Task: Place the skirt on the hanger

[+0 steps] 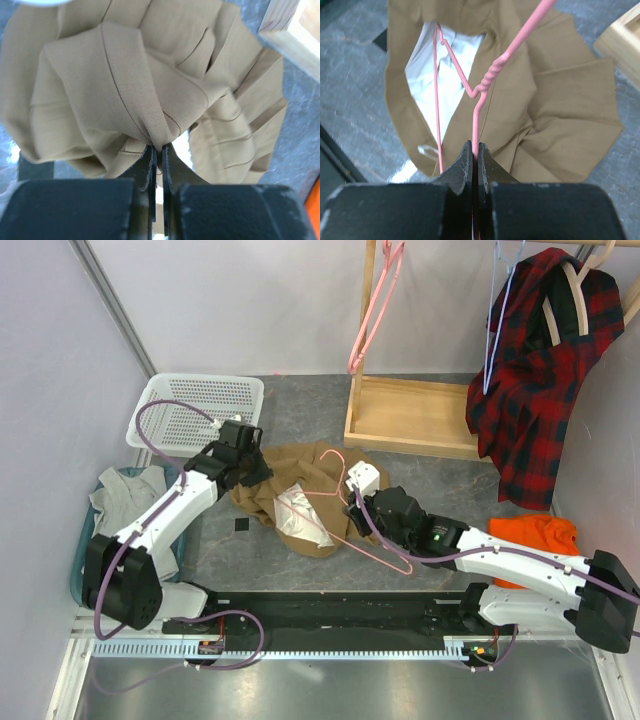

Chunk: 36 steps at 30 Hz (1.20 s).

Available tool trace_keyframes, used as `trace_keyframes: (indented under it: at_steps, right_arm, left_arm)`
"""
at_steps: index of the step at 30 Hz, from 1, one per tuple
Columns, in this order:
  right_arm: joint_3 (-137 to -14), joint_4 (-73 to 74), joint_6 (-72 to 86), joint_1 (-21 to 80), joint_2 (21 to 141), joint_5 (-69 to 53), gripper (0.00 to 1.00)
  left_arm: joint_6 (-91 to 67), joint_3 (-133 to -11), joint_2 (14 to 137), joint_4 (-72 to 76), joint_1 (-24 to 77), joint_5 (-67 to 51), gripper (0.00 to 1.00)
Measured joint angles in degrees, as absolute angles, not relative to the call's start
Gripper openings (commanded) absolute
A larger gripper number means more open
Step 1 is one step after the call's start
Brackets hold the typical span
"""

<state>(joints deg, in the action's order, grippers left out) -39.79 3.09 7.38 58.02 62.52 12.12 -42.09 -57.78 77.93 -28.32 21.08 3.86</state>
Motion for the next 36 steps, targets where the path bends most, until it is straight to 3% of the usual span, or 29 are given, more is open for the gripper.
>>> trace_keyframes:
  at_steps: [5,7,12,17,23,27,36]
  right_arm:
    - [-39.79,-2.52,7.46,58.02,63.61,15.64,0.00]
    - [-39.79,-3.77,7.44,58.04,64.29,16.67,0.00]
    - [-40.12,-4.71,7.38,58.06,65.08,18.11,0.00]
    - [-43.42,-3.70,6.92,58.35,64.99,17.80,0.00]
    - [-47.40,-1.91,6.17,59.05,64.86,16.38,0.00]
    - [-47.75,-0.54,6.17,59.53,65.01,16.10,0.00]
    - [-47.75,2.07,6.42,59.99,65.43,15.90,0.00]
  left_arm:
    - [-40.97,-54.39,73.78,-28.71,21.06,3.95,0.50]
    - [-40.45,-54.11,72.31,-29.21,21.06,4.23,0.56]
    - [-39.22,-54.11,67.44,-31.70,21.06,4.91,0.56]
    - [-35.35,-53.93,60.14,-32.75,22.00,3.46,0.48]
    - [-29.76,-51.24,52.40,-29.58,34.81,2.48,0.44]
    - [-27.64,-49.08,54.04,-27.11,42.11,3.73,0.44]
    - [-28.23,-42.92,59.99,-24.10,43.35,21.10,0.42]
